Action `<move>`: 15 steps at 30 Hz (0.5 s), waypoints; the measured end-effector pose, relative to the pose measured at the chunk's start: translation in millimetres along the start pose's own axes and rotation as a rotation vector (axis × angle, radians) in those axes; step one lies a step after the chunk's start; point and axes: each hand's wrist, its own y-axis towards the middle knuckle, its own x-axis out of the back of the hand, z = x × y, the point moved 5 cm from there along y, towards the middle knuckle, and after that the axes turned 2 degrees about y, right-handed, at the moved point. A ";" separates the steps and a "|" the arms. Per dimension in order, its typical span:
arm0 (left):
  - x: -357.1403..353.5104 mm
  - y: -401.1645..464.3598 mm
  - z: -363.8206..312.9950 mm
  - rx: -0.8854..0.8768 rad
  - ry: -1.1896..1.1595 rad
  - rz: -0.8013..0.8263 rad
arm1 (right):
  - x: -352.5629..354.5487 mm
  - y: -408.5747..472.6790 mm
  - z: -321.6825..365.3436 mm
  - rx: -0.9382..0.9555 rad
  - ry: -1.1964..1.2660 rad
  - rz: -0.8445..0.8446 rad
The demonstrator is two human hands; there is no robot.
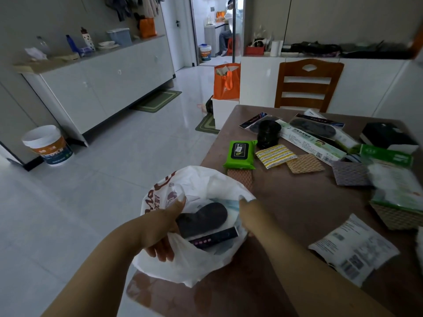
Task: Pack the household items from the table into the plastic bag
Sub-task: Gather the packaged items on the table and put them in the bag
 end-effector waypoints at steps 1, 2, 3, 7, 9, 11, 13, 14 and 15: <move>0.4 0.4 0.1 -0.009 -0.002 -0.004 | 12.6 6.5 -1.4 0.061 -0.060 -0.087; 1.1 0.1 0.0 -0.020 -0.007 -0.008 | 24.8 13.6 -3.8 0.104 -0.084 -0.181; 1.9 -0.1 -0.3 -0.034 -0.016 -0.014 | 32.7 21.1 -8.2 0.106 -0.078 -0.240; 2.6 -1.7 -5.9 -0.065 -0.028 -0.013 | 27.9 42.6 -17.9 0.140 0.122 -0.082; 2.3 -2.7 -11.1 -0.060 -0.017 0.003 | 37.5 42.9 -24.9 0.139 0.140 -0.160; 1.9 -4.8 -21.0 -0.040 0.032 0.054 | 57.1 34.5 -29.7 0.139 0.060 -0.250; 0.1 -11.3 -41.7 -0.022 0.120 0.105 | 72.4 25.0 -34.4 0.138 0.043 -0.278; -0.1 -13.6 -56.6 -0.041 0.175 0.097 | 76.9 21.1 -36.0 0.135 0.029 -0.251; -0.8 -15.2 -74.9 -0.086 0.213 0.074 | 77.1 17.2 -38.0 0.132 0.044 -0.188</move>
